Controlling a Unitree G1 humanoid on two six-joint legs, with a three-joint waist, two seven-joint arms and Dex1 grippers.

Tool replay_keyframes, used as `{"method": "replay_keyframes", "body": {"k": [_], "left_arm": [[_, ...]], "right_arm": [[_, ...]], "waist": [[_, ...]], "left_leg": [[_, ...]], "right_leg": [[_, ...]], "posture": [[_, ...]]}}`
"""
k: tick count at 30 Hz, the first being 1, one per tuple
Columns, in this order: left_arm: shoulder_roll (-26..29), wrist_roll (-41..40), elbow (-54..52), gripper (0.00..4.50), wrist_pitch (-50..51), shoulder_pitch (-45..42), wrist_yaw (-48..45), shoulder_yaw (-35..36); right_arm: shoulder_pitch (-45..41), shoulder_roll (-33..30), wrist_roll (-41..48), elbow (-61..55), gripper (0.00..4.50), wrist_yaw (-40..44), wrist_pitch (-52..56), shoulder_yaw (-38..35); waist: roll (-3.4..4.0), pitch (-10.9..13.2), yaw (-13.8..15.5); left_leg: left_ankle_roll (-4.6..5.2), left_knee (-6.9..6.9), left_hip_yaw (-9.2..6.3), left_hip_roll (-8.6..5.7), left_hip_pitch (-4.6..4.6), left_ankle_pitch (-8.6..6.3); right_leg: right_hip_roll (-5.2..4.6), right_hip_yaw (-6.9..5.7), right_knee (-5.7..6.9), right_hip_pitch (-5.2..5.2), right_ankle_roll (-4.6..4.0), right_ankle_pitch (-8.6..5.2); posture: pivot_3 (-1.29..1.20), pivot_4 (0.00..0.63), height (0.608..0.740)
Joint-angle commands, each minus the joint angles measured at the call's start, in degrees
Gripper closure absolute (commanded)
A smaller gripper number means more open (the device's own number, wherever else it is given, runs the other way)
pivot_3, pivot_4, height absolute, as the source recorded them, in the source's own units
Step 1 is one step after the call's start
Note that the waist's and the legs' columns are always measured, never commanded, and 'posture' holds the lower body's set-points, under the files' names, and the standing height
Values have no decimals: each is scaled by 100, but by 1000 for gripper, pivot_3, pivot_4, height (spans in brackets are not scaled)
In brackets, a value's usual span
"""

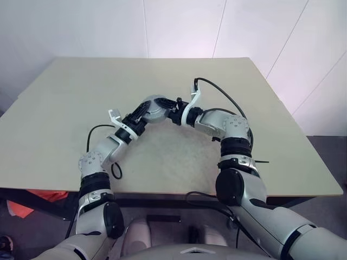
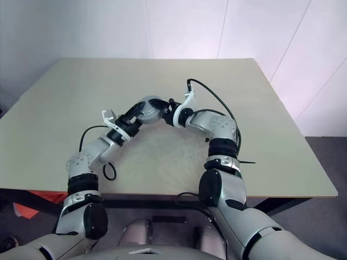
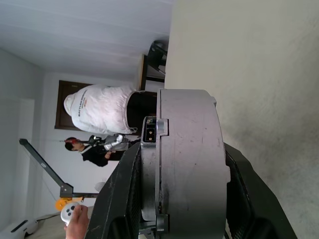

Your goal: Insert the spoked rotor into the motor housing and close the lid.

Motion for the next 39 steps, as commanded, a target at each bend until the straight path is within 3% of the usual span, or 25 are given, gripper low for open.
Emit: {"method": "replay_keyframes", "body": {"k": [1, 3, 10, 14, 22, 31, 38, 39], "left_arm": [[86, 10, -18, 2336, -21, -110, -33, -53], [99, -1, 9, 2336, -23, -118, -32, -42], [166, 92, 60, 2336, -163, -93, -64, 19], [220, 361, 101, 2336, -595, -82, -60, 95], [828, 1585, 1272, 2336, -3115, -367, 237, 703], [1177, 2077, 1993, 2336, -3867, -586, 65, 879], [1379, 2473, 2255, 71, -4471, -686, 176, 985], [1482, 2534, 2389, 31, -4605, -732, 238, 1030]], "right_arm": [[-164, -33, 129, -201, 2331, 142, -174, 73], [-103, -63, 59, -318, 2331, 433, -285, 248], [2, -104, -648, -538, 119, 463, -1632, 663], [14, -120, -945, -358, 119, 324, -2290, 701], [73, -211, -1027, -189, 119, 431, -2380, 771], [35, -252, -1089, -25, 119, 556, -2379, 881], [-15, -299, -1122, 166, 90, 649, -2281, 942], [-25, -323, -1122, 297, 90, 659, -2236, 926]], "waist": [[0, 0, -1], [0, 0, -1], [-1, 0, 1], [-1, 0, -1], [-6, 2, -70], [-10, 0, -20], [-11, 0, -44], [-11, 0, -57]], "left_leg": [[0, 1, 0, 0, 0, 0], [0, 3, 0, 0, 1, 0], [0, 5, -1, 1, 0, 0], [0, 6, -1, 0, -1, 0], [0, 6, -2, 3, 7, 0], [0, 7, -4, 2, 11, 0], [-12, 6, -3, 4, 38, 7], [-15, 6, -2, 5, 42, 9]], "right_leg": [[0, 0, 1, 0, 0, 0], [0, 0, 3, 0, 0, 0], [-1, 0, 5, 0, 0, 0], [-1, 0, 5, 0, 0, 0], [2, 0, 6, -1, 0, 0], [-1, 1, 11, 6, -1, 0], [0, 2, 22, 19, -9, 1], [0, 2, 22, 20, -12, 2]], "posture": [[0, 0, 740], [0, 0, 740], [0, 0, 740], [0, 0, 740], [0, 0, 740], [0, 0, 740], [0, 0, 740], [0, 0, 740]]}}
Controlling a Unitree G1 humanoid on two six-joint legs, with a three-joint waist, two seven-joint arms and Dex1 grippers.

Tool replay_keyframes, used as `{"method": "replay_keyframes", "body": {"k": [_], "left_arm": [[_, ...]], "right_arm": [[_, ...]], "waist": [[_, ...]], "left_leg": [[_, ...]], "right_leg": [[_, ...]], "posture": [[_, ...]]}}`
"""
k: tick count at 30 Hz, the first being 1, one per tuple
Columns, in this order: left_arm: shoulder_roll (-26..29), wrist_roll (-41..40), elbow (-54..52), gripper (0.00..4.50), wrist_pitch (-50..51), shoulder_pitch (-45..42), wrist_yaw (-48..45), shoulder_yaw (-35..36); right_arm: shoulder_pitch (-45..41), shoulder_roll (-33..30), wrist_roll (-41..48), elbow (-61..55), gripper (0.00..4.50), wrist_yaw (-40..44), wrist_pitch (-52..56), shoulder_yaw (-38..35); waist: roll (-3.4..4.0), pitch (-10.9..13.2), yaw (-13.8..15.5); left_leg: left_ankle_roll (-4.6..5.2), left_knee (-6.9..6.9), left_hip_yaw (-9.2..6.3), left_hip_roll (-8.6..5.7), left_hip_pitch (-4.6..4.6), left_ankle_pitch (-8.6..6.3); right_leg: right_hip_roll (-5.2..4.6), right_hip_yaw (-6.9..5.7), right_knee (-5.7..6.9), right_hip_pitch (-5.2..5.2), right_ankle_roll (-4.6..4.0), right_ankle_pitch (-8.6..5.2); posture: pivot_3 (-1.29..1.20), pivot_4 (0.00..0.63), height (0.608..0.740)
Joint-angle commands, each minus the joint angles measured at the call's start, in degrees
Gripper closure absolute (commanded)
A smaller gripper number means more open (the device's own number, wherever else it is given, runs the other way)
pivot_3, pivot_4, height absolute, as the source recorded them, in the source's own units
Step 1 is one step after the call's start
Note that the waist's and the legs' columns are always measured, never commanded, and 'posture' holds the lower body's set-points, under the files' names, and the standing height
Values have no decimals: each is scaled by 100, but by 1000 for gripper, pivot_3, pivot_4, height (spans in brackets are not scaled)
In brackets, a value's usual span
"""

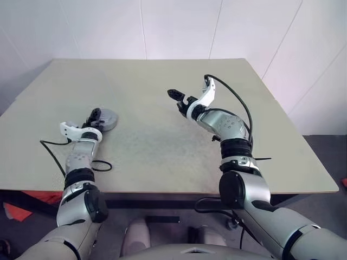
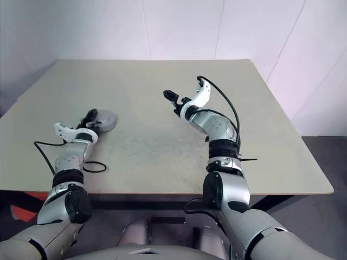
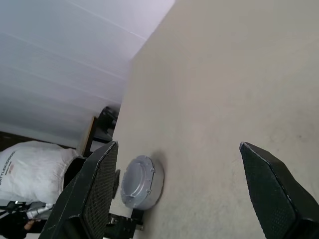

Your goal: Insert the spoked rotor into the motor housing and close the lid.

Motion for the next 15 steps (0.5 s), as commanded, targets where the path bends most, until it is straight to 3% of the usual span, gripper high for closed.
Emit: {"method": "replay_keyframes", "body": {"k": [1, 9, 12, 15], "left_arm": [[480, 234, 283, 31, -584, -175, 139, 212], [1138, 782, 845, 31, -1148, -639, -12, 25], [983, 1059, 540, 31, -1351, -695, -468, -290], [617, 1604, -363, 31, -1060, -463, -1325, -1337]], "right_arm": [[-191, -93, -11, 223, 90, 122, 62, 32], [-282, -308, -455, 780, 90, 543, -260, 295], [-87, -352, -987, 350, 90, 985, -1005, 809], [428, -752, -2186, -344, 90, 1779, -2631, 1921]], "waist": [[0, 0, -39], [-5, 0, -33], [-5, 0, 50], [-24, 0, 192]], "left_leg": [[-2, -1, 1, 1, 4, 1], [-4, -1, -2, 1, -7, 2], [-3, -1, -2, 3, -8, 2], [-3, 1, -4, 6, -17, 2]], "right_leg": [[0, 0, 0, 0, -4, 0], [-1, -1, -1, 0, -7, 3], [-7, -1, -2, 0, -12, 0], [-16, -4, -3, 1, -16, -2]], "posture": [[0, 0, 740], [0, 0, 740], [0, 0, 740], [0, 0, 740]]}}
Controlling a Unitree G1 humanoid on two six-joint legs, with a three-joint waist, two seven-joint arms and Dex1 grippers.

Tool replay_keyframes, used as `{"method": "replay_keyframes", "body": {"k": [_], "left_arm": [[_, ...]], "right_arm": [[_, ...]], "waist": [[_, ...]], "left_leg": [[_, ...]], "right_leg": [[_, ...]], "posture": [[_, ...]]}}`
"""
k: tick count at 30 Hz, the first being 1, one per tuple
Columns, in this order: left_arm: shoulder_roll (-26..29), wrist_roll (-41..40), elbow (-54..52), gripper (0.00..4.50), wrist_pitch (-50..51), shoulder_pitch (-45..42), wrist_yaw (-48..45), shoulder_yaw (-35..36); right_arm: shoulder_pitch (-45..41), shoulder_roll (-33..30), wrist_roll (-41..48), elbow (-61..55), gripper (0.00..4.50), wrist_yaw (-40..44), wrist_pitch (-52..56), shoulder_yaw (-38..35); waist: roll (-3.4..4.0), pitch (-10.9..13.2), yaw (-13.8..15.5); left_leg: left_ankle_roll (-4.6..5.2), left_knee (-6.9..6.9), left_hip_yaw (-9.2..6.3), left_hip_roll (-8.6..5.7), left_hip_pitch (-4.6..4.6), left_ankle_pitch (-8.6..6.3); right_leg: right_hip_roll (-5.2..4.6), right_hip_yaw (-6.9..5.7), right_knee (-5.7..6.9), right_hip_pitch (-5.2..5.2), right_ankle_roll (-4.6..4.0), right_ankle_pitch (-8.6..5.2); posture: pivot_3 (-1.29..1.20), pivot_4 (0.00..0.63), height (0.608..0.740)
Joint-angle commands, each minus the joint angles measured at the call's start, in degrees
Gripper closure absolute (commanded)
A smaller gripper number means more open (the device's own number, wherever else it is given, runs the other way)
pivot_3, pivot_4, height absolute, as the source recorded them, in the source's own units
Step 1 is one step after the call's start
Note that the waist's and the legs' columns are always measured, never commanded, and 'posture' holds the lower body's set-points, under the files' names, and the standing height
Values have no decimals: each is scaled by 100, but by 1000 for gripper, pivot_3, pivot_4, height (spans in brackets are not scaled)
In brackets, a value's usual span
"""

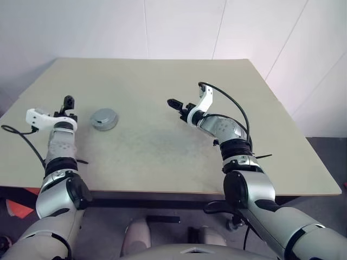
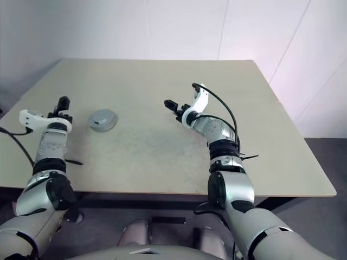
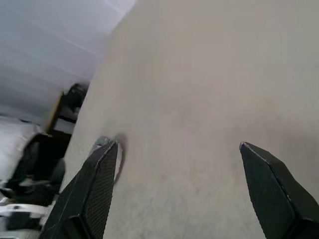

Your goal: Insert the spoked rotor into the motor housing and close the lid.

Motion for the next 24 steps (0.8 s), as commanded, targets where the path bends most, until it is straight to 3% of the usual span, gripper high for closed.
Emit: {"method": "replay_keyframes", "body": {"k": [1, 5, 11, 24], "left_arm": [[-270, 628, -1191, 31, 243, 163, -989, -1198], [-464, 1288, -2574, 31, 535, 820, -1685, -2545], [-529, 2222, -3025, 31, 555, 1245, -2008, -3727], [-584, 2756, -2710, 31, 183, 1358, -1851, -3729]], "right_arm": [[342, -463, -1108, -814, 90, 860, -1629, 962], [654, -1259, -1556, -792, 90, 1723, -2277, 1298], [537, -2041, -2732, 294, 90, 1432, -2968, 1736], [467, -2245, -3192, 1034, 90, 1010, -3422, 1687]], "waist": [[-12, 0, 92], [-18, 0, 80], [-18, 0, -63], [-16, 1, -229]], "left_leg": [[0, 2, 0, -1, -4, 0], [8, 10, 3, -12, -9, -4], [7, 16, 6, -5, 12, -2], [46, 25, 14, -6, 11, -13]], "right_leg": [[-6, -1, -2, 0, 0, 0], [-20, 0, -5, 6, -2, -1], [8, 1, 6, 7, -18, 1], [11, 5, 6, 2, -34, 7]], "posture": [[0, 0, 740], [0, 0, 740], [0, 0, 740], [0, 0, 740]]}}
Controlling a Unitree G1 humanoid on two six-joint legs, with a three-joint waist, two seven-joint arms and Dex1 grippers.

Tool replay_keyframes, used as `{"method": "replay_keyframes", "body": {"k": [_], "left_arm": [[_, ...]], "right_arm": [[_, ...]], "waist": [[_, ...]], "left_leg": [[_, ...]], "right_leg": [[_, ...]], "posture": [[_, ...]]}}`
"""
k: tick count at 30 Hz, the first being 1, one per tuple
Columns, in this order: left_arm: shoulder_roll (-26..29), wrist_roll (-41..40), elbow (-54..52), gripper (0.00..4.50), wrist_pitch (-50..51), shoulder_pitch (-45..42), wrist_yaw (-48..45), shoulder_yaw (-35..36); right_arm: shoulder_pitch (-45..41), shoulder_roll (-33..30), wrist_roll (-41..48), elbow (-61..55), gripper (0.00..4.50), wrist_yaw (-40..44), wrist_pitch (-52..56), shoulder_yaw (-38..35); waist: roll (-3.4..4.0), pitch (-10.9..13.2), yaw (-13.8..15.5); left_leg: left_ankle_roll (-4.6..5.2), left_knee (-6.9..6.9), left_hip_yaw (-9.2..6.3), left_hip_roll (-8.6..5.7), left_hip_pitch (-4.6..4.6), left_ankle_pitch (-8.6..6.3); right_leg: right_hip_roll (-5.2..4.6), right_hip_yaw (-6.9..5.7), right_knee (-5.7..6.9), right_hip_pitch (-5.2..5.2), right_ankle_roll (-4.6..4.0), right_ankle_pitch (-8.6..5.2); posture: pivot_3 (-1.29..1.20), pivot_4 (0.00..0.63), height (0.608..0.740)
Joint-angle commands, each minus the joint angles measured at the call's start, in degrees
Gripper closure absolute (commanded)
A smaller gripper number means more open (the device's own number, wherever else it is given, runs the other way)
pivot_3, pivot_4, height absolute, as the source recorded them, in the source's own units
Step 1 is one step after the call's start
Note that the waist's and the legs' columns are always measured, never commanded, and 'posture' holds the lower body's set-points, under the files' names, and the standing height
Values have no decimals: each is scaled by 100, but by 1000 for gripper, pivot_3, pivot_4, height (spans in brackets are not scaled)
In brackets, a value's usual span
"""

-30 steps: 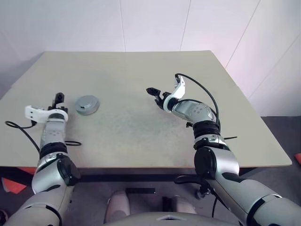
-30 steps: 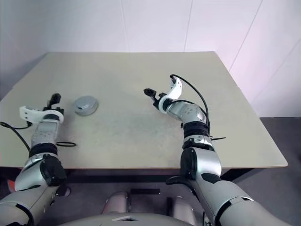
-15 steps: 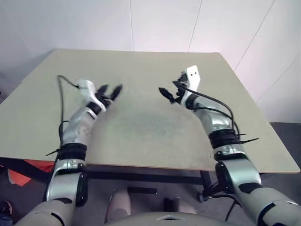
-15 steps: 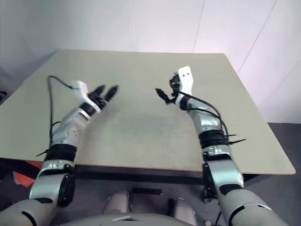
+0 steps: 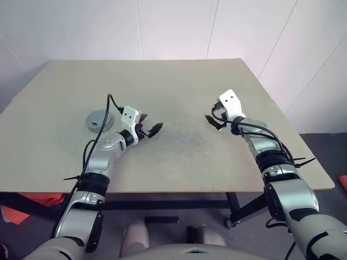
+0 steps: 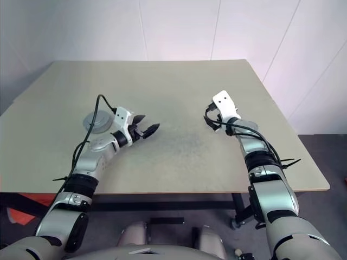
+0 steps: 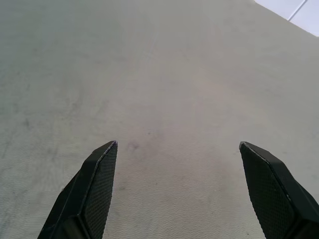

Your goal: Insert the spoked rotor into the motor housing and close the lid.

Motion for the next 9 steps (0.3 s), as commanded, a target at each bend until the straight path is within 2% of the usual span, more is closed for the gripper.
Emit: {"method": "replay_keyframes", "body": {"k": [1, 9], "left_arm": [[-9, 57, -63, 31, -153, -46, 55, 134], [-68, 168, 40, 31, -193, -89, 209, 169]], "right_arm": [[-191, -47, -41, -60, 90, -88, -143, -107], [-186, 46, -143, 12, 90, -203, -203, -48]], "waist": [[0, 0, -3], [0, 0, -4]], "left_leg": [[2, 1, 0, 0, 0, 0], [11, 4, 1, 0, 1, -1]], "right_leg": [[0, 0, 0, 1, 0, 0], [-2, 0, 1, 3, -2, 1]], "posture": [[0, 0, 740], [0, 0, 740]]}}
